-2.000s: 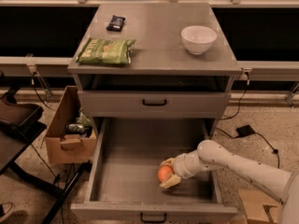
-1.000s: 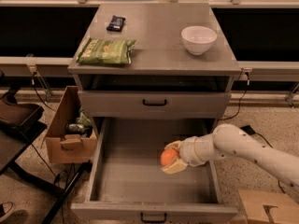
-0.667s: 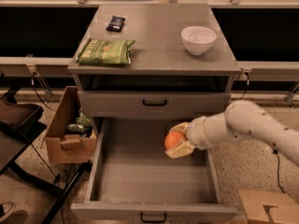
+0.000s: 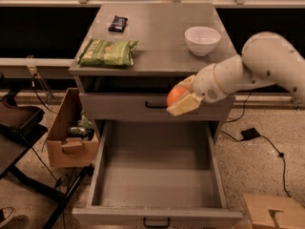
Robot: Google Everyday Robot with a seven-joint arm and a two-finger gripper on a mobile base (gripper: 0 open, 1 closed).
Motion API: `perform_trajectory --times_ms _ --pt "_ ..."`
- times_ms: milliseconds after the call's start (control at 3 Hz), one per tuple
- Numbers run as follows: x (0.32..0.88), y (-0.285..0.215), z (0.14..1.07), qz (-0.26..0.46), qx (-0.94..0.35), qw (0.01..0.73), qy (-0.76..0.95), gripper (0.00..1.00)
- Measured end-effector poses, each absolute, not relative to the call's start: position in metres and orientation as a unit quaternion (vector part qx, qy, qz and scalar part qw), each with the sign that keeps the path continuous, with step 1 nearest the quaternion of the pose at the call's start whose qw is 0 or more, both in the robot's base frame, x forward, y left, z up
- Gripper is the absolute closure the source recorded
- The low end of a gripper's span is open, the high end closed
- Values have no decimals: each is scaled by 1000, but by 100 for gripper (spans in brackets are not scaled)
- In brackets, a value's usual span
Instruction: Pick orange from middle drawer and place on counter
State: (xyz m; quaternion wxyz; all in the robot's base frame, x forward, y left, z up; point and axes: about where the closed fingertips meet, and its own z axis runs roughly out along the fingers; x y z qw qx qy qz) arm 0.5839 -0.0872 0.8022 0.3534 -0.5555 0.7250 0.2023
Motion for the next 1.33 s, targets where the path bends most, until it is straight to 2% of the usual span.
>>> perform_trajectory --times_ms 333,667,1000,1333 --pt "615 -88 859 188 -530 368 741 100" --pt "617 -90 861 187 -529 370 741 100" --pt "641 -110 888 174 -511 404 739 100" --pt "676 -134 907 192 -470 419 753 100"
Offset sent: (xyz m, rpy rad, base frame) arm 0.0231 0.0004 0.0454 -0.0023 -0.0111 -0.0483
